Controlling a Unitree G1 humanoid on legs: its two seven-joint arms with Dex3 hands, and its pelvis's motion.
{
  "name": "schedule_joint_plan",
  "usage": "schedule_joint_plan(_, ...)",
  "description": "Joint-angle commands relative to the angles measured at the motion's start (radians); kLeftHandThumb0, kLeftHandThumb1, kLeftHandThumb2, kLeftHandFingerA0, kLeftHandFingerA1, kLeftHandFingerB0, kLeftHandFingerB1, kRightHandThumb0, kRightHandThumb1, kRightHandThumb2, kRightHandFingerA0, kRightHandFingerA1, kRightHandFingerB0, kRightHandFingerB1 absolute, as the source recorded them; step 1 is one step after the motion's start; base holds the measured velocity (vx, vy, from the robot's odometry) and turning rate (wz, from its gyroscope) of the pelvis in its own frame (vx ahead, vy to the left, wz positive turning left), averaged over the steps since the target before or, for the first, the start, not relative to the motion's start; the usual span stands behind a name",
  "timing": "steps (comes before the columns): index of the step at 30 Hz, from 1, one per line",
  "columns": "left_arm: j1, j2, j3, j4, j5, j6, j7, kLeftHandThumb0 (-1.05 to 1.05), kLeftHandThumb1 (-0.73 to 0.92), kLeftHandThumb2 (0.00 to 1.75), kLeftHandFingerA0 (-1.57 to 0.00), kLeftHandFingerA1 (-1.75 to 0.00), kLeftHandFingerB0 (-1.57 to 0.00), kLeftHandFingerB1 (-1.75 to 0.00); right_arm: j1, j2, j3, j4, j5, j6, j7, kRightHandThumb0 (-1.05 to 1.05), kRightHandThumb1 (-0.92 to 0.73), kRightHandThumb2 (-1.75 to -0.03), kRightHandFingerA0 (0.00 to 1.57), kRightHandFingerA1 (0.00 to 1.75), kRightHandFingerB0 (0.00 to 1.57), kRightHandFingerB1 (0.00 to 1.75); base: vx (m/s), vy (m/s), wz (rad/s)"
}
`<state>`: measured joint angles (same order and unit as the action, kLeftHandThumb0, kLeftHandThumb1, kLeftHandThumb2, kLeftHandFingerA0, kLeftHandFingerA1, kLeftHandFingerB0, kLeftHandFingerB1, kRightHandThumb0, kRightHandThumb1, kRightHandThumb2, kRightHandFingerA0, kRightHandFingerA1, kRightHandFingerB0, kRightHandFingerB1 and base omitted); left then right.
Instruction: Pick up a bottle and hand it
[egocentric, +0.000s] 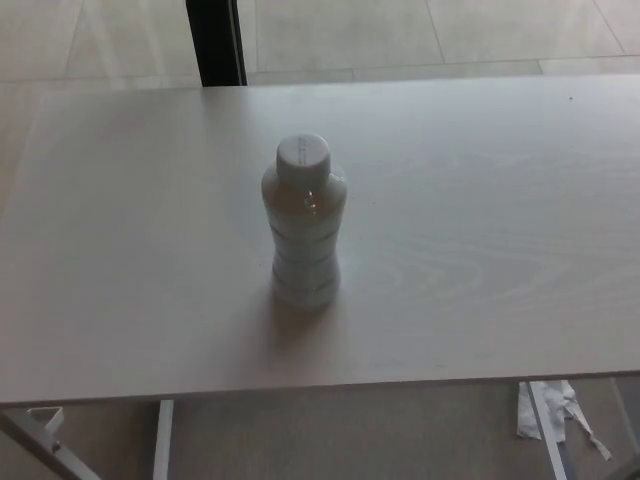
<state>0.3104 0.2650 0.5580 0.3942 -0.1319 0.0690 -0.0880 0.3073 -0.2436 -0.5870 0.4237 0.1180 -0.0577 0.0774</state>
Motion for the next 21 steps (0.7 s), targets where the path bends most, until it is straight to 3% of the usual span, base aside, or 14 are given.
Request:
schedule_joint_plan(1,0.031,-0.004,0.181,-0.176,-0.214,0.037,0.0,-0.48,0.41,0.53,-1.16,-1.46,-0.5,-0.43,0.011,0.007,-0.195,-0.159,0.26,-0.003,0.006,-0.46,-0.52,-0.56,0.45,0.43,0.41,0.34,0.0,0.0,0.0)
schedule_joint_plan(3,0.031,-0.011,0.196,-0.191,-0.219,0.055,0.008,-0.52,0.41,0.55,-1.14,-1.55,-0.47,-0.45,0.013,0.009,-0.201,-0.169,0.254,0.008,0.009,-0.52,-0.41,-0.75,0.39,0.52,0.33,0.46,0.0,0.0,0.0)
schedule_joint_plan(6,0.002,-0.014,0.24,-0.216,-0.217,0.095,0.075,-0.55,0.35,0.73,-1.19,-1.28,-0.49,-0.54,-0.006,0.011,-0.214,-0.144,0.259,-0.001,0.028,-0.45,-0.53,-0.56,0.45,0.43,0.4,0.34,0.0,0.0,0.0)
schedule_joint_plan(7,-0.009,-0.021,0.262,-0.237,-0.216,0.09,0.107,-0.58,0.35,0.77,-0.95,-0.86,-0.56,-0.57,-0.006,0.015,-0.214,-0.156,0.257,0.005,0.026,-0.51,-0.41,-0.76,0.4,0.53,0.35,0.46,0.0,0.0,0.0)
schedule_joint_plan(8,-0.019,-0.024,0.279,-0.249,-0.216,0.093,0.134,-0.54,0.46,0.55,-0.93,-0.68,-0.64,-0.45,-0.006,0.017,-0.214,-0.164,0.258,0.012,0.024,-0.51,-0.41,-0.76,0.39,0.53,0.35,0.47,0.0,0.0,0.0)
schedule_joint_plan(11,-0.05,-0.023,0.321,-0.291,-0.204,0.129,0.194,-0.54,0.46,0.55,-1.01,-0.87,-0.62,-0.44,-0.011,0.019,-0.215,-0.167,0.258,0.019,0.026,-0.5,-0.41,-0.76,0.4,0.53,0.35,0.47,0.0,0.0,0.0)
schedule_joint_plan(12,-0.066,-0.013,0.329,-0.282,-0.202,0.123,0.194,-0.56,0.37,0.78,-1.02,-0.97,-0.54,-0.56,-0.01,0.019,-0.215,-0.167,0.263,0.019,0.031,-0.52,-0.41,-0.75,0.38,0.52,0.34,0.46,0.0,0.0,0.0)
schedule_joint_plan(13,-0.078,-0.008,0.333,-0.289,-0.203,0.125,0.196,-0.54,0.46,0.54,-1.08,-1.23,-0.58,-0.45,-0.015,0.014,-0.217,-0.147,0.267,0.003,0.045,-0.51,-0.41,-0.75,0.39,0.53,0.34,0.46,0.0,0.0,0.0)
schedule_joint_plan(14,-0.094,-0.003,0.339,-0.3,-0.206,0.132,0.2,-0.61,0.34,0.74,-1.16,-1.29,-0.53,-0.55,-0.019,0.014,-0.215,-0.147,0.27,0.006,0.045,-0.44,-0.53,-0.57,0.44,0.44,0.41,0.34,0.0,0.0,0.0)
schedule_joint_plan(16,-0.136,0.013,0.323,-0.327,-0.194,0.151,0.212,-0.66,0.34,0.75,-1.22,-1.26,-0.56,-0.53,-0.02,0.021,-0.219,-0.162,0.29,0.026,0.043,-0.52,-0.4,-0.75,0.4,0.53,0.37,0.47,0.0,0.0,0.0)
schedule_joint_plan(17,-0.175,0.028,0.296,-0.345,-0.178,0.163,0.216,-0.67,0.34,0.75,-1.2,-1.24,-0.55,-0.53,-0.017,0.023,-0.218,-0.168,0.291,0.028,0.04,-0.47,-0.51,-0.56,0.44,0.44,0.42,0.35,0.0,0.0,0.0)
schedule_joint_plan(18,-0.198,0.034,0.27,-0.374,-0.166,0.177,0.216,-0.66,0.35,0.75,-1.22,-1.31,-0.53,-0.53,-0.015,0.02,-0.214,-0.167,0.286,0.025,0.042,-0.54,-0.4,-0.76,0.38,0.53,0.35,0.47,0.0,0.0,0.0)
schedule_joint_plan(19,-0.224,0.046,0.245,-0.393,-0.165,0.19,0.207,-0.65,0.35,0.75,-1.26,-1.34,-0.5,-0.54,-0.014,0.018,-0.209,-0.165,0.281,0.023,0.042,-0.45,-0.52,-0.56,0.45,0.44,0.41,0.34,0.0,0.0,0.0)
schedule_joint_plan(21,-0.24,0.051,0.231,-0.404,-0.168,0.205,0.206,-0.65,0.35,0.75,-1.26,-1.34,-0.5,-0.54,-0.017,0.013,-0.207,-0.161,0.282,0.023,0.042,-0.45,-0.52,-0.56,0.45,0.44,0.41,0.34,0.0,0.0,0.0)
